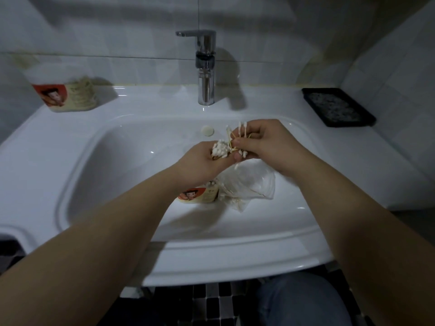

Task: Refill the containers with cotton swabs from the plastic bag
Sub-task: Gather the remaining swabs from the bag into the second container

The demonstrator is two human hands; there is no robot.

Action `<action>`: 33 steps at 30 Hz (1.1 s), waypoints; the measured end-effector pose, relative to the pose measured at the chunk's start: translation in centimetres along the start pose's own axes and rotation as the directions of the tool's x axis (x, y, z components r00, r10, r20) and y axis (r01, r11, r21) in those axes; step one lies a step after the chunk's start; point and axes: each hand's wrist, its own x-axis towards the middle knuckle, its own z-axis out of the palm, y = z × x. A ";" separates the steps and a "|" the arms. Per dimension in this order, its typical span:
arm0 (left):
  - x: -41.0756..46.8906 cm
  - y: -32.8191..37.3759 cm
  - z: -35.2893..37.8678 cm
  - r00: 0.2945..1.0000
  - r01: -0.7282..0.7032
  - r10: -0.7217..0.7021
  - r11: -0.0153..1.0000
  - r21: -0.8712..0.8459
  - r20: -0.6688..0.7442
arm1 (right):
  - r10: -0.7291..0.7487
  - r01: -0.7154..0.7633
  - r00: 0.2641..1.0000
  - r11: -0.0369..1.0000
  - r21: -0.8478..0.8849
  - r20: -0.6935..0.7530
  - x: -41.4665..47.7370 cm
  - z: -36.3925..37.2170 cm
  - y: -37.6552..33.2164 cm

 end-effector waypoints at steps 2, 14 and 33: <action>0.0 0.2 0.0 0.999 0.021 -0.020 0.999 -0.027 0.034 | 0.011 -0.011 1.000 0.999 0.031 -0.006 0.1 0.0 0.1; 0.0 0.5 -0.3 0.985 0.161 -0.145 0.970 -0.183 0.097 | 0.050 -0.043 0.987 0.998 0.053 -0.150 0.7 -0.5 0.4; 0.3 0.6 -0.4 0.987 0.080 -0.129 0.916 -0.392 -0.099 | 0.076 -0.079 0.996 0.994 -0.071 -0.043 0.3 0.5 0.6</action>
